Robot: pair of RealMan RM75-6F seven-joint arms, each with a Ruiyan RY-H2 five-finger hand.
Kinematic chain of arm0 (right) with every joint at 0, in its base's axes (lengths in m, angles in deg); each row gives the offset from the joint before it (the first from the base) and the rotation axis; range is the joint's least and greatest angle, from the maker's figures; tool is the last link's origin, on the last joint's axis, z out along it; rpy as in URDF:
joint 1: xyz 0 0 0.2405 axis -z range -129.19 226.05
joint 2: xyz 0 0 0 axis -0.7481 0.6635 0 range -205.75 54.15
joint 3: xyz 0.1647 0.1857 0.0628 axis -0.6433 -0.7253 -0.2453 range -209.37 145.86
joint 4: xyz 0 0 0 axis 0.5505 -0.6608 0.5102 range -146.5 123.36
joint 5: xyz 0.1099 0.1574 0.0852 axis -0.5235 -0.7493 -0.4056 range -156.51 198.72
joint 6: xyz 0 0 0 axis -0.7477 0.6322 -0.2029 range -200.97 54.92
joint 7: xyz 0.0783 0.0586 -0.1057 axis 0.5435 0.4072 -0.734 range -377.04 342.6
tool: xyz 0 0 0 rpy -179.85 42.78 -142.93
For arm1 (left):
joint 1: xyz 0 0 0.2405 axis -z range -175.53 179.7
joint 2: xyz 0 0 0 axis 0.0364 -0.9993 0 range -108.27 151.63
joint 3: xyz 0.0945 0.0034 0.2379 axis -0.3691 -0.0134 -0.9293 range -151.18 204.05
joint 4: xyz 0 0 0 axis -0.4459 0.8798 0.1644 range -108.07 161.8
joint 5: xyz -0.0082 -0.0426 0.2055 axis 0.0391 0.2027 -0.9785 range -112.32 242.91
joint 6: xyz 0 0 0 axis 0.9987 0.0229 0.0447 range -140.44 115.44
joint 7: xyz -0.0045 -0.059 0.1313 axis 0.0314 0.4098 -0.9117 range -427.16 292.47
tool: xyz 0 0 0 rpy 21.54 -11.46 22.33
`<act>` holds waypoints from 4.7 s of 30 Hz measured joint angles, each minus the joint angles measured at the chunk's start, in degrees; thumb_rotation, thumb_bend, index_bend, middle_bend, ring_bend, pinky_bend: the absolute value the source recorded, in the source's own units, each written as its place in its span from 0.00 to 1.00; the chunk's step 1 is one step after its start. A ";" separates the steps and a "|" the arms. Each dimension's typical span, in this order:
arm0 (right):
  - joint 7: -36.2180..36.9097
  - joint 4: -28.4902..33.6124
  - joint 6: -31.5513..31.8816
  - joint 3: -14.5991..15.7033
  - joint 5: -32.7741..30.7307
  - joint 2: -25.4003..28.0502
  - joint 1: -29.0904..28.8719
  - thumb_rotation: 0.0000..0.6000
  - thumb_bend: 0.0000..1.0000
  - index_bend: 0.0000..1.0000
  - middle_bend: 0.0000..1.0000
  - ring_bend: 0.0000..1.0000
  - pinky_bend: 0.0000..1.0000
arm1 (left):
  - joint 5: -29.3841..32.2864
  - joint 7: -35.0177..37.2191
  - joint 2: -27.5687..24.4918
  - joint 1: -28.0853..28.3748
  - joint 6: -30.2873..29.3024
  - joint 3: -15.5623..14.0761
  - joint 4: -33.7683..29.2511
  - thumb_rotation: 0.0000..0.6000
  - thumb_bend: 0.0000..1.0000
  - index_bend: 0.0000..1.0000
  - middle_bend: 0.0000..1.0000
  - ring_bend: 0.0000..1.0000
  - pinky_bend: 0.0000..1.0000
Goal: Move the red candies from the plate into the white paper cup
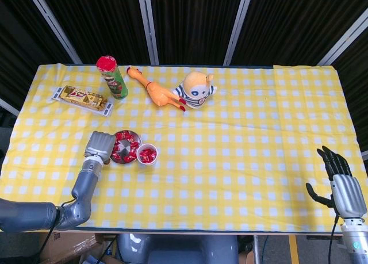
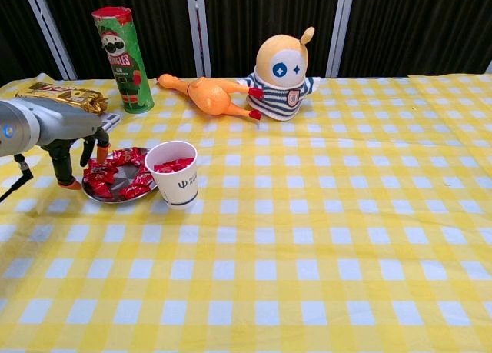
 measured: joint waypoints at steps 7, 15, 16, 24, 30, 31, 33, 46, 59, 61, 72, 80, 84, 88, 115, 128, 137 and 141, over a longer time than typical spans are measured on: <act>0.17 -0.10 -0.17 -0.03 -0.06 -0.01 -0.08 1.00 0.41 0.00 0.00 0.00 0.00 | 0.79 -0.87 0.42 0.00 -1.07 0.62 1.13 1.00 0.27 0.32 0.38 0.89 0.89; 0.12 0.05 -0.21 0.08 0.11 -0.03 -0.09 1.00 0.41 0.00 0.00 0.00 0.00 | 1.69 -0.82 -0.35 -0.76 -0.55 0.96 1.77 1.00 0.30 0.30 0.32 0.89 0.89; 0.08 0.10 -0.18 0.08 0.10 0.00 -0.07 1.00 0.41 0.00 0.00 0.00 0.00 | 1.81 -0.82 -0.28 -0.80 -0.33 0.98 1.88 1.00 0.32 0.29 0.31 0.89 0.89; 0.15 0.09 -0.33 0.00 -0.24 -0.01 -0.08 1.00 0.41 0.00 0.00 0.00 0.00 | 1.87 -1.16 1.14 -0.56 1.00 1.59 3.02 1.00 0.39 0.27 0.27 0.89 0.89; 0.42 0.02 -0.43 -0.07 -0.28 0.03 -0.14 1.00 0.41 0.00 0.00 0.00 0.00 | 1.62 -1.13 1.42 -0.39 1.04 2.21 3.22 1.00 0.40 0.27 0.28 0.89 0.89; 0.42 0.01 -0.42 -0.07 -0.26 0.03 -0.15 1.00 0.41 0.00 0.00 0.00 0.00 | 1.68 -1.17 1.41 -0.39 1.06 2.23 3.21 1.00 0.40 0.27 0.28 0.89 0.89; 0.43 -0.01 -0.42 -0.05 -0.21 0.01 -0.15 1.00 0.41 0.00 0.00 0.00 0.00 | 1.96 -1.26 1.40 -0.39 1.15 2.27 3.17 1.00 0.40 0.28 0.28 0.89 0.89; 0.22 0.15 -0.27 0.03 -0.07 0.00 -0.07 1.00 0.41 0.00 0.00 0.00 0.00 | 2.38 -1.77 2.41 -0.02 1.73 2.50 2.69 1.00 0.40 0.29 0.30 0.89 0.89; 0.61 0.06 -0.18 -0.01 -0.03 0.08 -0.04 1.00 0.41 0.00 0.00 0.00 0.00 | 1.55 -1.71 4.06 0.84 1.25 3.46 2.68 1.00 0.38 0.29 0.30 0.89 0.89; 0.62 0.05 -0.10 -0.03 -0.01 0.09 -0.02 1.00 0.41 0.00 0.00 0.00 0.00 | 1.27 -1.20 4.06 0.75 0.93 3.74 2.56 1.00 0.35 0.28 0.30 0.89 0.89; 0.32 0.16 -0.04 0.04 0.13 0.01 0.00 1.00 0.41 0.00 0.00 0.00 0.00 | 0.81 -0.54 1.59 -0.04 -0.79 4.25 1.32 1.00 0.18 0.27 0.30 0.89 0.89; 0.40 0.12 -0.16 -0.03 -0.15 0.02 0.00 1.00 0.41 0.00 0.00 0.00 0.00 | 1.16 -1.29 2.97 -0.07 -0.91 3.83 2.82 1.00 0.18 0.27 0.31 0.89 0.89; 0.53 0.09 -0.38 -0.05 -0.30 0.02 -0.07 1.00 0.41 0.00 0.00 0.00 0.00 | 1.57 -1.83 4.49 0.12 -0.93 3.99 4.81 1.00 0.18 0.28 0.31 0.89 0.89; 0.61 0.10 -0.35 -0.10 -0.32 0.06 -0.08 1.00 0.41 0.00 0.00 0.00 0.00 | 1.99 -2.86 5.62 0.49 -0.77 4.16 6.16 1.00 0.18 0.28 0.31 0.89 0.89; 0.70 0.21 -0.75 -0.16 -0.66 0.01 -0.18 1.00 0.41 0.00 0.00 0.00 0.00 | 2.68 -5.15 8.51 0.93 1.17 4.40 8.97 1.00 0.24 0.37 0.43 0.89 0.90; 0.87 0.27 -0.78 -0.22 -0.81 0.04 -0.14 1.00 0.41 0.00 0.00 0.00 0.00 | 0.88 -5.09 10.53 0.67 1.51 3.93 10.65 1.00 0.40 0.49 0.60 0.89 0.90; 0.91 0.46 -0.91 -0.16 -0.81 0.05 -0.15 1.00 0.41 0.00 0.00 0.00 0.00 | -0.56 -4.42 10.70 0.02 1.12 3.99 11.11 1.00 0.41 0.52 0.65 0.89 0.90; 0.88 0.49 -0.89 -0.19 -0.83 0.03 -0.15 1.00 0.41 0.00 0.00 0.00 0.00 | -1.59 -3.62 9.95 -0.21 0.68 4.62 10.49 1.00 0.41 0.53 0.65 0.89 0.90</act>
